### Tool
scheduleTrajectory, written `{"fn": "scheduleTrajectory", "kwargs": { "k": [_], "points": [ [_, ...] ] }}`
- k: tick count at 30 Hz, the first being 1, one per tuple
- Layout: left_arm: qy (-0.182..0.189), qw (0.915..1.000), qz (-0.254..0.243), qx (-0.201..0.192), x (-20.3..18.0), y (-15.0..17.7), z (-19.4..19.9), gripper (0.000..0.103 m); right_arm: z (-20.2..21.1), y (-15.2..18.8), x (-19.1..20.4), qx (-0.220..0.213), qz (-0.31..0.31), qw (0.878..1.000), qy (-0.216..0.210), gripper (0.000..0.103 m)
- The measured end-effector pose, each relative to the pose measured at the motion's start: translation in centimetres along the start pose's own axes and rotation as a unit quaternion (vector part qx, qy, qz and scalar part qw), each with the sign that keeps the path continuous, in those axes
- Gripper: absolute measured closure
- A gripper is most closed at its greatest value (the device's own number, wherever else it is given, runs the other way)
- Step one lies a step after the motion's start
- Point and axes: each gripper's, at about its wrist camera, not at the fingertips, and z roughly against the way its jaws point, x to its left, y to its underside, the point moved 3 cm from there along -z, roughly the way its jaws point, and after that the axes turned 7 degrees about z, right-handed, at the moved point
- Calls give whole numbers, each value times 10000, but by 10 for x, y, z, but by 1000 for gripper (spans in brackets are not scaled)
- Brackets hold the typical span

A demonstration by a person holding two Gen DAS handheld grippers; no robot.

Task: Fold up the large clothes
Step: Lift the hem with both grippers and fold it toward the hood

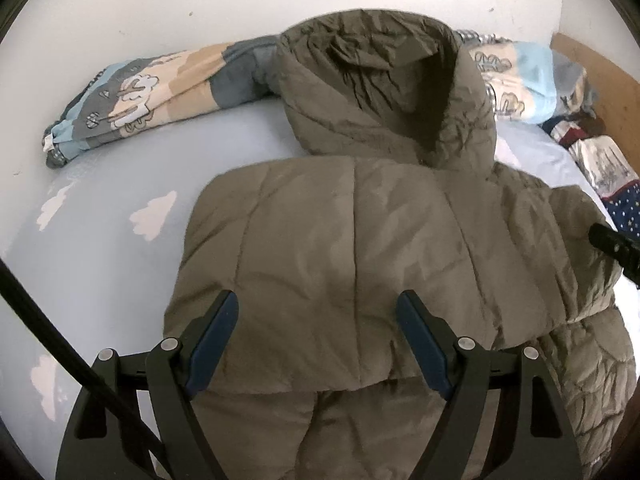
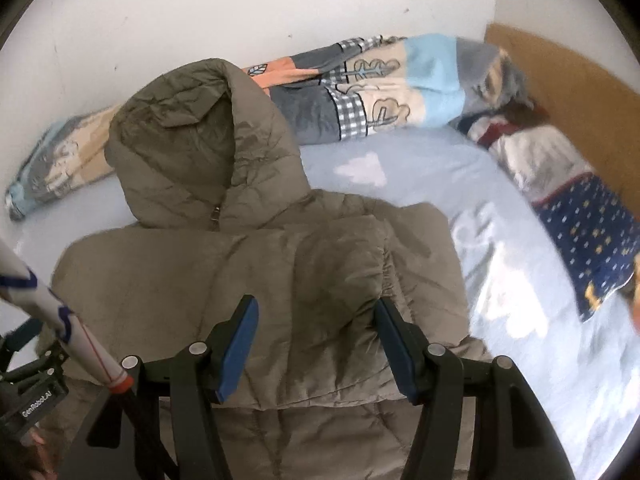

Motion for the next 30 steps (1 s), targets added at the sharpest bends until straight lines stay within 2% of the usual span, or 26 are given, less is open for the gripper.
{"fn": "scheduleTrajectory", "kwargs": {
  "k": [6,8,10,14,16,19,21,26,30],
  "points": [
    [-36,9997,83,220,6,4,-11,22,-14,6,-24,340,-389,9986,130,38],
    [-55,9998,111,131,6,1,-6,22,-12,6,-32,350,-521,9977,260,38],
    [-85,9999,88,-12,4,0,-1,22,-2,3,-38,174,-619,9973,347,38],
    [-44,10000,29,-66,2,-1,1,22,19,-5,-24,-340,-481,9983,-51,38],
    [-102,9999,-13,2,2,1,-3,22,20,-6,-9,-377,-263,9984,-331,38],
    [-92,9998,0,164,4,3,-12,22,5,0,9,-91,-84,9971,-750,38],
    [-69,9997,25,216,5,4,-14,22,-9,5,16,186,-24,9960,-871,38],
    [-28,9993,75,379,7,7,-22,21,-42,21,10,803,-178,9927,-886,38],
    [-70,9993,28,372,6,8,-22,20,-51,28,5,954,-310,9900,-996,38]
  ]
}}
